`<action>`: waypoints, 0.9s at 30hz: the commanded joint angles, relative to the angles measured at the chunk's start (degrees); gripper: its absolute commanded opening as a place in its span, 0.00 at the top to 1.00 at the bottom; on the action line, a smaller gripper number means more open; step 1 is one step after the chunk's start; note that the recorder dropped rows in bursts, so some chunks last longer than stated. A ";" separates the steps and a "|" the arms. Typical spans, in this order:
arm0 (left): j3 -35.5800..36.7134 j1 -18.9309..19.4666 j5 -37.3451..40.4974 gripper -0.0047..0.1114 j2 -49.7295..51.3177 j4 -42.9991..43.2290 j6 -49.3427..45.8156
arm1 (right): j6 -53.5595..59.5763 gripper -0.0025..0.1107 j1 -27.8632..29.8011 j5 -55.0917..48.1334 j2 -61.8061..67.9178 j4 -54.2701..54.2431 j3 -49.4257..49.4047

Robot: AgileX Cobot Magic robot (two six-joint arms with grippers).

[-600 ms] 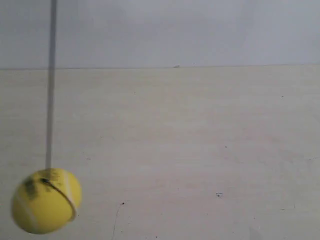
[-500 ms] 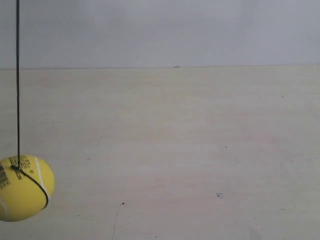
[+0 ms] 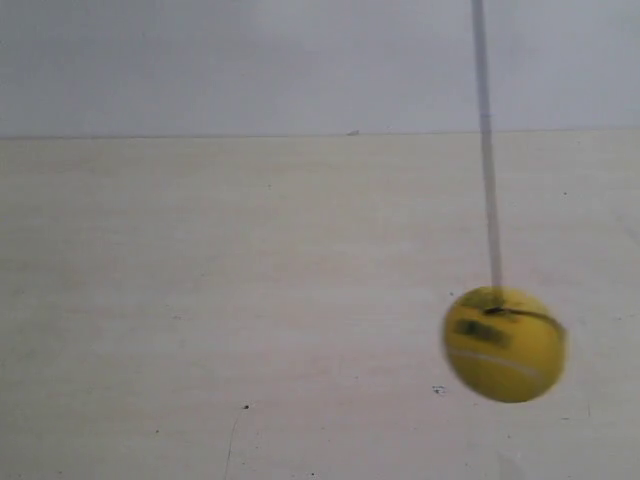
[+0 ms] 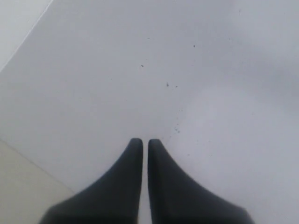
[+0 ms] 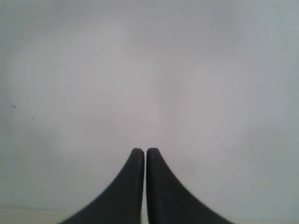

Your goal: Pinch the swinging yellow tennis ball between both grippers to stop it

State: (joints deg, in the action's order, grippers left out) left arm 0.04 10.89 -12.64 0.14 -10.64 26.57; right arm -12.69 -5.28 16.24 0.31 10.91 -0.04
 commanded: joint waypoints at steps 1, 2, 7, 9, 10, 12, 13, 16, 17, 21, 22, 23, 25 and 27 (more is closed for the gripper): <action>-0.04 -0.12 -0.66 0.92 -0.14 0.82 10.17 | -3.35 0.98 0.12 3.32 -0.31 -0.07 0.04; -0.04 -0.12 -0.77 0.92 -0.14 1.99 12.00 | -3.79 0.98 0.12 3.32 -0.31 -0.07 0.04; -0.04 -0.12 -2.07 0.92 -0.14 7.46 22.44 | -11.30 0.98 0.12 2.39 -0.31 -0.07 0.04; -0.04 -0.12 -3.90 0.92 -0.14 11.49 28.07 | -17.06 0.98 0.12 2.39 -0.31 -0.07 0.04; -0.04 -0.12 -5.54 0.92 -0.14 16.11 31.68 | -20.83 0.98 0.12 2.39 -0.31 -0.07 0.04; -0.04 -0.12 -10.79 0.92 -0.14 23.64 40.12 | -22.78 0.98 0.12 2.51 -0.31 1.56 0.04; -0.04 -0.12 -14.88 0.92 -0.14 27.60 44.93 | -23.23 0.98 0.12 2.26 -0.31 2.76 0.04; -2.04 -0.12 -22.55 0.92 1.98 39.62 52.48 | -27.58 0.98 0.12 1.30 -0.31 5.81 2.13; -3.48 -0.12 -22.98 0.92 2.98 43.23 53.71 | -28.88 0.98 0.12 0.94 -0.31 6.73 2.86; -10.42 -0.12 -24.46 0.92 10.19 62.42 61.75 | -33.55 0.98 0.12 -1.01 5.18 13.42 6.65; -11.79 -0.12 -26.20 0.92 12.41 66.11 62.75 | -36.13 0.98 0.12 -0.63 7.18 16.90 7.32; -12.90 -0.12 -28.02 0.92 14.25 68.44 62.86 | -39.21 0.98 0.12 0.37 8.87 20.17 7.59; -14.79 -0.12 -32.59 0.92 20.68 73.66 62.86 | -48.51 0.98 0.12 6.96 15.34 32.32 8.22; -15.01 -0.12 -33.34 0.92 24.98 75.11 61.68 | -50.41 0.98 0.12 12.24 20.47 36.12 8.22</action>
State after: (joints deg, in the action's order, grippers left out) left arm -14.16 10.89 -43.68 20.32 60.24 88.32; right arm -58.43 -5.28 21.86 15.33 38.98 7.60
